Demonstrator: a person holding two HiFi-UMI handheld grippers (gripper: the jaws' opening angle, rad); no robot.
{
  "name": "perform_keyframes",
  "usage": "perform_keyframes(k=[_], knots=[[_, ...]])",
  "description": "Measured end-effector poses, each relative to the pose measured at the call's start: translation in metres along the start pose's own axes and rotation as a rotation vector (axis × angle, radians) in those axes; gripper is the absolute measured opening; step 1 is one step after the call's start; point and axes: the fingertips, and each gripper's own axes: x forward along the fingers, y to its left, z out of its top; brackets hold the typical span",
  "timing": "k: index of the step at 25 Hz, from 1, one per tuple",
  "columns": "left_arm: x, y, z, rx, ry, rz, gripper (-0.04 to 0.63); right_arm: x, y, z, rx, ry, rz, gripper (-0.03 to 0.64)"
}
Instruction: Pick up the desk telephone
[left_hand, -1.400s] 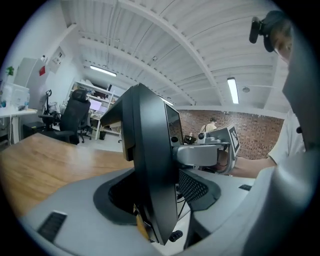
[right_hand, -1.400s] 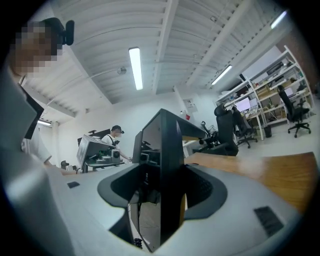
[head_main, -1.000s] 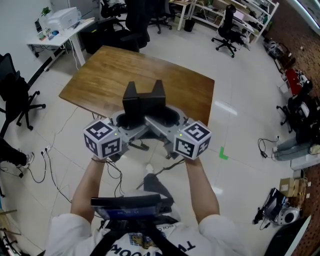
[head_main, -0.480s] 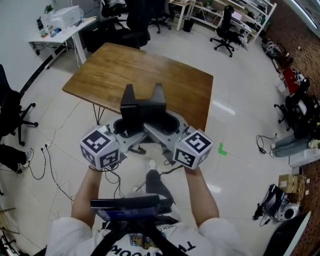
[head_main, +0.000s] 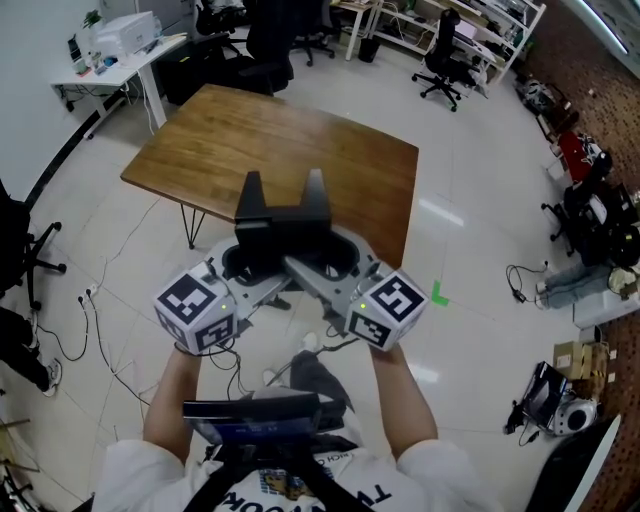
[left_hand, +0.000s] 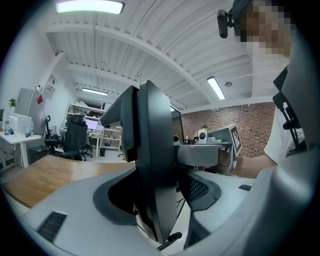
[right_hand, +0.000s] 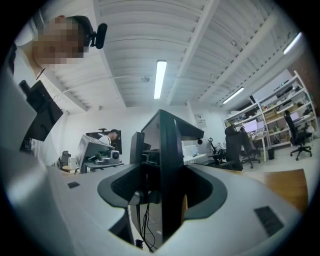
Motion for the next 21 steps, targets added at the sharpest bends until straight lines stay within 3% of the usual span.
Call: perform_keyframes(k=[21], knots=[[-0.0032,-0.0017,0.0007,0.004,0.003,0.001,0.25,-0.0006,0.0041,0.0013,-0.009,0.005,-0.003,0.272]])
